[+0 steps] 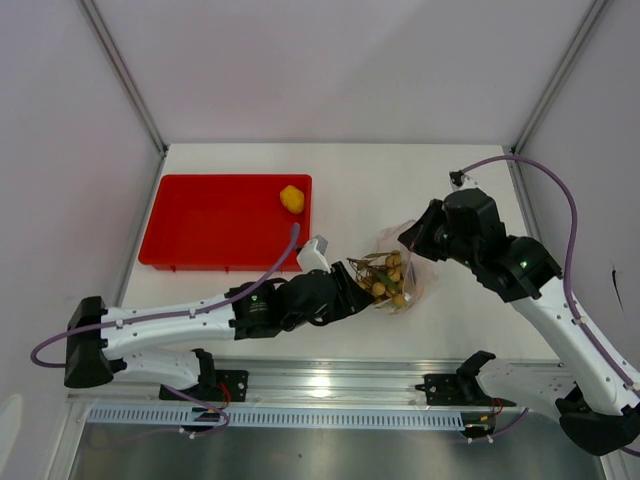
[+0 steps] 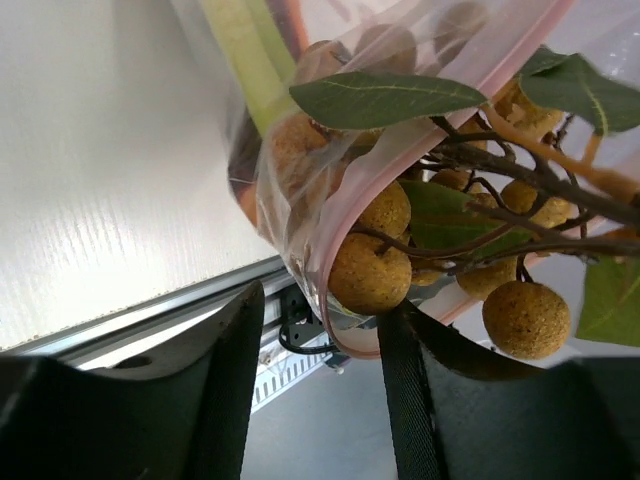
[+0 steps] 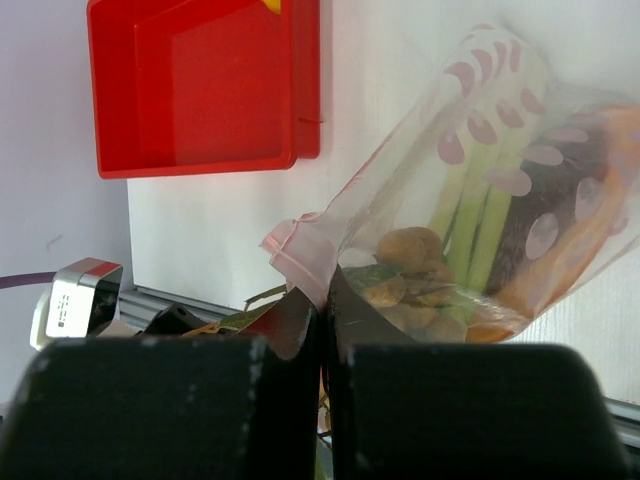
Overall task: Place the food in the zip-top bag and seal the zipper
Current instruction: Adjust the zipper food storage bag at the center of the board, then pick up the fake fruit from the bin, then place the fake fruit in the zipper food storage bag.
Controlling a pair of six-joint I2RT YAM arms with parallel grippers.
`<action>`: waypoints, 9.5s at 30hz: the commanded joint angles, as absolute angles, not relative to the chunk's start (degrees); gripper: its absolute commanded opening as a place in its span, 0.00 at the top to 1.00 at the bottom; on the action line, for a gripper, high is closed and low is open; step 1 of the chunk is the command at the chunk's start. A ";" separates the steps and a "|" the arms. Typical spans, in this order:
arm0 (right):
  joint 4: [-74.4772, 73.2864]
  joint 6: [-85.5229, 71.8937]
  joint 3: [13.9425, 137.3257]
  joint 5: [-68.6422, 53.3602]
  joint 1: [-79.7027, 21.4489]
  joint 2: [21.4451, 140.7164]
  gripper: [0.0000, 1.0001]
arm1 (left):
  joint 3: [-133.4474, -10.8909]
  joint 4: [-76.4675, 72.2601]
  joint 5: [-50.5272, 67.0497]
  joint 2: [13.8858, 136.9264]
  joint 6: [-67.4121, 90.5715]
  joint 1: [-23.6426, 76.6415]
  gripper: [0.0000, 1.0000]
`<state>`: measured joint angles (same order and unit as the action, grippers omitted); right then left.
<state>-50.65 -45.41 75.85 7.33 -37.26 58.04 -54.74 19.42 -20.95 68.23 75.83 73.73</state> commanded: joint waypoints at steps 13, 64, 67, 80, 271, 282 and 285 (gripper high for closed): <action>-45.88 -47.55 76.03 12.39 -40.16 59.41 1.00 | -56.60 18.90 -22.59 68.64 74.62 73.30 0.87; -63.46 -20.48 94.57 -9.58 -33.05 57.75 0.44 | -68.12 15.30 24.17 65.13 38.76 58.45 1.00; -63.63 -19.95 93.78 -12.56 -33.05 57.83 0.37 | -67.06 15.29 24.87 67.14 38.58 58.18 0.99; -61.35 -20.12 91.07 -20.13 -34.80 57.93 0.42 | -66.62 13.01 25.22 65.92 40.17 58.27 0.99; -58.09 -26.98 83.76 -10.63 -26.19 60.12 1.00 | -72.62 14.25 5.63 80.08 34.81 58.71 0.00; -60.99 -24.53 87.19 -15.46 -26.19 60.82 1.00 | -60.74 6.41 -19.92 60.83 24.35 67.76 0.00; -62.31 -21.10 86.93 -20.03 -26.19 61.17 1.00 | -61.78 11.76 -20.14 61.08 24.96 66.37 0.01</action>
